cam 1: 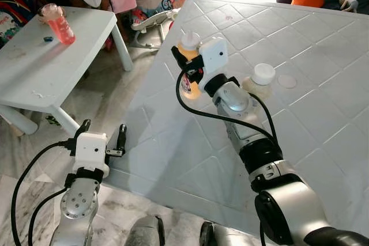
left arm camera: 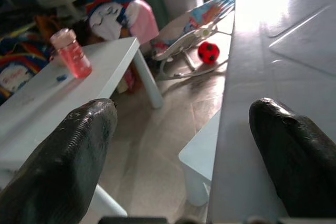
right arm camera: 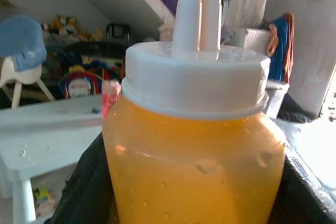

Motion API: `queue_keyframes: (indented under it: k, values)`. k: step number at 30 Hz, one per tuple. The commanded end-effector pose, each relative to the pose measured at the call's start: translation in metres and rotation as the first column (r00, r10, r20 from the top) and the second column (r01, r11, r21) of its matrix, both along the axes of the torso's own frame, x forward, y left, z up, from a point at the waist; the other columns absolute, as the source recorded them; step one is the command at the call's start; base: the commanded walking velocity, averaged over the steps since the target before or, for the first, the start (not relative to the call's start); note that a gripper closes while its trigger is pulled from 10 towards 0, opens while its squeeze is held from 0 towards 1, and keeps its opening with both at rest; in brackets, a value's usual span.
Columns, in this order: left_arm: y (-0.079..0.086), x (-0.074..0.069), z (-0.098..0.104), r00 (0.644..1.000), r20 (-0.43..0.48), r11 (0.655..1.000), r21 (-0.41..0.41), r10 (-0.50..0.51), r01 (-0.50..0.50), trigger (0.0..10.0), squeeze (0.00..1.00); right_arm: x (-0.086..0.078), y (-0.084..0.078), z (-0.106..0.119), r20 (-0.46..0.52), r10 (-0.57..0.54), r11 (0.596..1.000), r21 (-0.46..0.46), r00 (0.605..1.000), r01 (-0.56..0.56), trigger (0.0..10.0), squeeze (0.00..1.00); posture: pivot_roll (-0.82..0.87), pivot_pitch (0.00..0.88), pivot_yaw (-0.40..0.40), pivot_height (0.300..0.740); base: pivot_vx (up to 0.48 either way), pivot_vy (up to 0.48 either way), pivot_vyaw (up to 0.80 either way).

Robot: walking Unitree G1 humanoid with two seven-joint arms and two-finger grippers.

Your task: Restocking fridge

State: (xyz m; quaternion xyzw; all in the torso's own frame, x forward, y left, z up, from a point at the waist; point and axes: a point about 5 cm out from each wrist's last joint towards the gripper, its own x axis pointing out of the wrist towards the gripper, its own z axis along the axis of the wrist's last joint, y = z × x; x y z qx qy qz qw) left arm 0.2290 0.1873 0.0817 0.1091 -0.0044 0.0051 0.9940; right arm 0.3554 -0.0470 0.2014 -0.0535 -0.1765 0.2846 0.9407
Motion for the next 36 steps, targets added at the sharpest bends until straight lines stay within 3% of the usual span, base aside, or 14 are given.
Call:
queue_keyframes:
  k: [1, 8, 16, 21, 36]
  values:
    - [0.003, 0.001, -0.010, 0.997, -0.059, 0.999, 0.007, 0.041, -0.041, 10.0, 0.00, -0.009, 0.006, 0.002, 0.016, 0.030, 1.000, -0.002, 0.999, -0.030, 10.0, 0.00, 0.13, 0.112, 0.052, 0.740, 0.000, 0.000, 0.00]
    - [0.000, 0.008, -0.014, 0.995, -0.075, 0.997, 0.013, 0.071, -0.071, 10.0, 0.00, -0.035, -0.004, -0.023, -0.039, 0.010, 1.000, 0.021, 0.999, -0.009, 10.0, 0.00, 0.10, 0.090, 0.050, 0.740, 0.000, 0.000, 0.00]
    - [-0.005, 0.016, -0.016, 0.994, -0.072, 0.997, 0.011, 0.077, -0.076, 10.0, 0.00, -0.057, -0.034, -0.039, -0.168, -0.099, 0.995, -0.022, 0.981, 0.096, 10.0, 0.00, 0.07, 0.086, 0.037, 0.740, 0.000, 0.000, 0.00]
    - [-0.006, 0.018, -0.017, 0.994, -0.071, 0.997, 0.008, 0.081, -0.081, 10.0, 0.00, -0.074, -0.052, -0.048, -0.252, -0.112, 0.993, -0.064, 0.961, 0.099, 10.0, 0.00, 0.06, 0.084, 0.034, 0.740, 0.000, 0.000, 0.00]
    - [-0.008, 0.024, -0.016, 0.994, -0.056, 0.995, -0.001, 0.098, -0.098, 10.0, 0.00, -0.072, -0.051, -0.046, -0.224, -0.132, 0.991, -0.038, 0.966, 0.126, 10.0, 0.00, 0.06, 0.077, 0.028, 0.740, -0.089, 0.000, 0.00]
